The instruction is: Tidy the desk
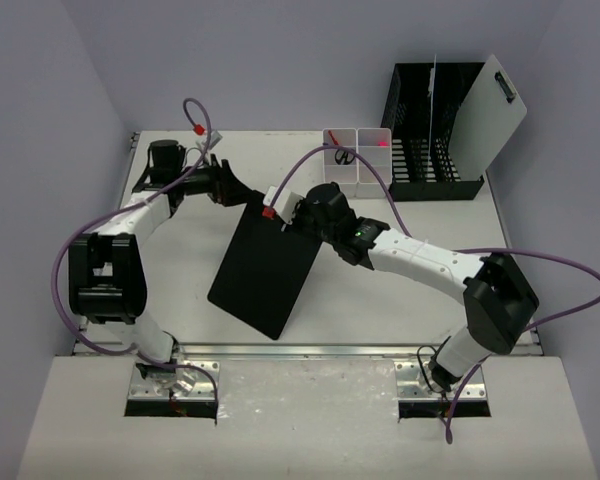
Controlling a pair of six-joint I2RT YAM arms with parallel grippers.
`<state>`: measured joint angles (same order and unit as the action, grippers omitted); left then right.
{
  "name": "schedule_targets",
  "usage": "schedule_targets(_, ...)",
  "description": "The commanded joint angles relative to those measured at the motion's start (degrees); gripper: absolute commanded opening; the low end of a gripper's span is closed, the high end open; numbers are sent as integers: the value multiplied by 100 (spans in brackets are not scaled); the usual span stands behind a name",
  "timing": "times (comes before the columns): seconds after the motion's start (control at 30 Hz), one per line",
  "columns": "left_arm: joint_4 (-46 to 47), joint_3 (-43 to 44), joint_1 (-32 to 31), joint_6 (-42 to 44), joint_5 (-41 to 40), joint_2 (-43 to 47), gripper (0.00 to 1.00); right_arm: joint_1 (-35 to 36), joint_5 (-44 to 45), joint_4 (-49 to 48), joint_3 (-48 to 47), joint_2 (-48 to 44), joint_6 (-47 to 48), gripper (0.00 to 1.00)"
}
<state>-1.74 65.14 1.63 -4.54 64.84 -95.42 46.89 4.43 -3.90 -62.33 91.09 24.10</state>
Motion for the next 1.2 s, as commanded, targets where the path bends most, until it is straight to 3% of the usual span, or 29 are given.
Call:
schedule_targets(0.0, 341, 156, 109, 251, 108, 506, 94, -14, -12, -409, -17, -285, 51, 1)
schedule_targets(0.13, -88, 516, 259, 645, 169, 428, 96, -14, -30, -462, -25, -311, 86, 1)
schedule_targets(0.23, -930, 885, 259, 1129, 555, 103, 94, -14, -108, -568, -69, -346, 156, 1)
schedule_targets(0.33, -1039, 991, 259, 1270, 680, -161, 93, -14, -179, -630, -192, -320, 279, 1)
schedule_targets(0.47, -1625, 1183, 224, 2059, 434, -380, 93, -75, -188, 350, -569, -136, -97, 1)
schedule_targets(0.5, -2037, 1341, 172, 2471, 172, -494, 92, -119, -214, 668, -727, -57, -620, 3)
schedule_targets(0.53, -2807, 1595, -3, 3093, -535, -687, 90, -250, -371, 1350, -789, -13, -965, 16)
schedule_targets(0.57, -2962, 1572, -74, 3247, -882, -698, 87, -329, -416, 1688, -851, 31, -1708, 23)
schedule_targets(0.6, -2920, 1415, -110, 3283, -1155, -602, 85, -400, -416, 1978, -851, 84, -2063, 30)
schedule_targets(0.63, -2250, 1109, -110, 2936, -1375, -436, 85, -574, -590, 2251, -817, 163, -2380, 35)
schedule_targets(0.67, -1791, 383, -75, 2706, -1456, 19, 85, -689, -749, 2549, -642, 164, -2731, 42)
schedule_targets(0.7, -1403, 72, -40, 2530, -1422, 241, 86, -786, -950, 2561, -519, 146, -3013, 43)
schedule_targets(0.83, -548, -660, 65, 1968, -1202, 892, 89, -910, -1418, 1764, 36, -12, -2341, 41)
schedule_targets(0.87, -460, -687, 74, 1835, -1202, 928, 91, -910, -1549, 1718, -33, 75, -1913, 46)
schedule_targets(1.0, -213, -731, 92, 1255, -1202, 1148, 97, -919, -1848, 2217, -1043, 1084, -1812, 49)
schedule_targets(1.17, -292, -714, 153, 1165, -1395, 1350, 100, -849, -1876, 2780, -2195, 2217, -2189, 48)
